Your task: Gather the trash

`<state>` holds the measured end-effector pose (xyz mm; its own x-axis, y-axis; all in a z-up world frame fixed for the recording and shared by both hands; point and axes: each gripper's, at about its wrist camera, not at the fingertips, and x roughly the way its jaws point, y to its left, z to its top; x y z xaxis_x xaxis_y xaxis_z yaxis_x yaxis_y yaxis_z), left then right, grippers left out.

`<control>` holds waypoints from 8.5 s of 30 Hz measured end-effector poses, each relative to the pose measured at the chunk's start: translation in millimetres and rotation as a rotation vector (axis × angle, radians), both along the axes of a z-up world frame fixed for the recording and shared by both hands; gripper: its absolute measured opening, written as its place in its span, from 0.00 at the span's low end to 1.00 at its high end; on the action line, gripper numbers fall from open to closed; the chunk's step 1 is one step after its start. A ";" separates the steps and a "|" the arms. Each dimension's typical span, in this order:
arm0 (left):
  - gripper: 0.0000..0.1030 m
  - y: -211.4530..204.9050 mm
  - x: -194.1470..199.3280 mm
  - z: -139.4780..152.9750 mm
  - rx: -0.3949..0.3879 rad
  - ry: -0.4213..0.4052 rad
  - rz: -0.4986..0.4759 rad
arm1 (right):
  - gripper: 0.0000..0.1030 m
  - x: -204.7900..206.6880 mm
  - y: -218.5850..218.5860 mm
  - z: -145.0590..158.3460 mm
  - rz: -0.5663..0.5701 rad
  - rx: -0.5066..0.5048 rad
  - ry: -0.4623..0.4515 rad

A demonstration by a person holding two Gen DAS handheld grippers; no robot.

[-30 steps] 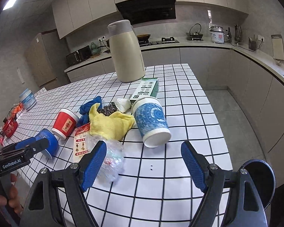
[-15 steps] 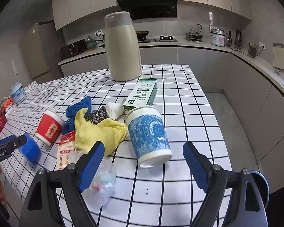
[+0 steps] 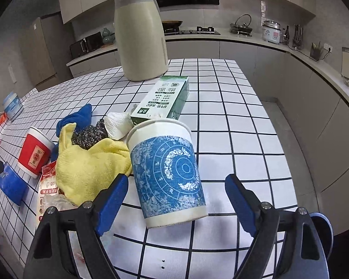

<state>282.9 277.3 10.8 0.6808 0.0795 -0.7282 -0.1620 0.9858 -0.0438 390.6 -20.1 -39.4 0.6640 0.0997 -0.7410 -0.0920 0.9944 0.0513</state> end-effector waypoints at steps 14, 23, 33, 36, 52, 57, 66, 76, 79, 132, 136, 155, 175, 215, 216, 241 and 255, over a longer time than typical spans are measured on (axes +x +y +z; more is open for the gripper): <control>0.75 13.8 2.1 -28.9 0.001 0.073 -0.001 | 0.81 -7.4 12.2 -3.8 0.016 0.027 0.007; 0.80 7.1 1.5 -35.3 -0.024 0.072 -0.039 | 0.57 -9.4 18.1 -7.8 0.021 0.033 0.023; 0.84 1.2 2.9 -40.4 -0.066 0.072 -0.061 | 0.67 -5.0 14.2 -8.8 0.001 0.048 0.036; 0.83 -0.2 0.9 -39.9 -0.089 0.060 -0.067 | 0.67 -1.1 13.3 -10.4 -0.002 0.056 0.041; 0.85 -14.8 -1.5 -39.5 -0.093 0.065 -0.109 | 0.58 -4.8 10.5 -8.3 0.025 0.071 0.032; 0.85 -14.3 -0.8 -43.7 -0.125 0.077 -0.117 | 0.58 -4.8 11.6 -9.9 0.025 0.069 0.039; 0.83 -10.3 -4.3 -43.0 -0.159 0.050 -0.129 | 0.59 2.6 11.4 -13.6 0.021 0.074 0.053; 0.81 -13.9 -12.5 -30.0 -0.187 -0.001 -0.147 | 0.56 -3.6 10.5 -4.7 0.037 0.099 0.004; 0.81 -17.5 -13.4 -20.0 -0.197 -0.024 -0.168 | 0.56 -9.1 8.7 3.1 0.031 0.102 -0.016; 0.26 -129.8 7.2 -16.9 -0.209 0.013 -0.334 | 0.56 -91.3 -89.4 32.2 -0.124 0.147 -0.173; 0.54 -133.7 -0.4 -14.2 -0.226 0.034 -0.340 | 0.56 -90.2 -91.7 28.1 -0.133 0.158 -0.151; 0.60 -192.5 -13.6 -41.1 -0.230 0.097 -0.458 | 0.56 -115.8 -111.7 24.1 -0.146 0.155 -0.130; 0.41 -269.2 -34.6 -8.5 -0.301 0.000 -0.565 | 0.56 -166.3 -211.8 26.1 -0.279 0.162 -0.134; 0.78 -509.7 -34.7 -80.0 -0.264 0.278 -0.620 | 0.76 -217.8 -452.2 -68.4 -0.434 0.170 0.055; 0.78 -506.1 -34.7 -72.9 -0.265 0.265 -0.619 | 0.76 -218.0 -451.5 -61.1 -0.432 0.170 0.046; 0.78 -290.6 -57.3 25.7 -0.242 0.057 -0.395 | 0.77 -173.6 -255.4 37.2 -0.130 0.233 -0.088; 0.78 -127.8 -33.8 31.5 -0.215 0.018 -0.297 | 0.77 -126.3 -70.3 51.4 -0.030 0.194 -0.092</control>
<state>249.1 149.5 42.3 0.6382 -0.2755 -0.7189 0.1273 0.9587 -0.2544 264.3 -90.4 12.1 0.7330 0.2137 -0.6457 -0.0754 0.9690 0.2351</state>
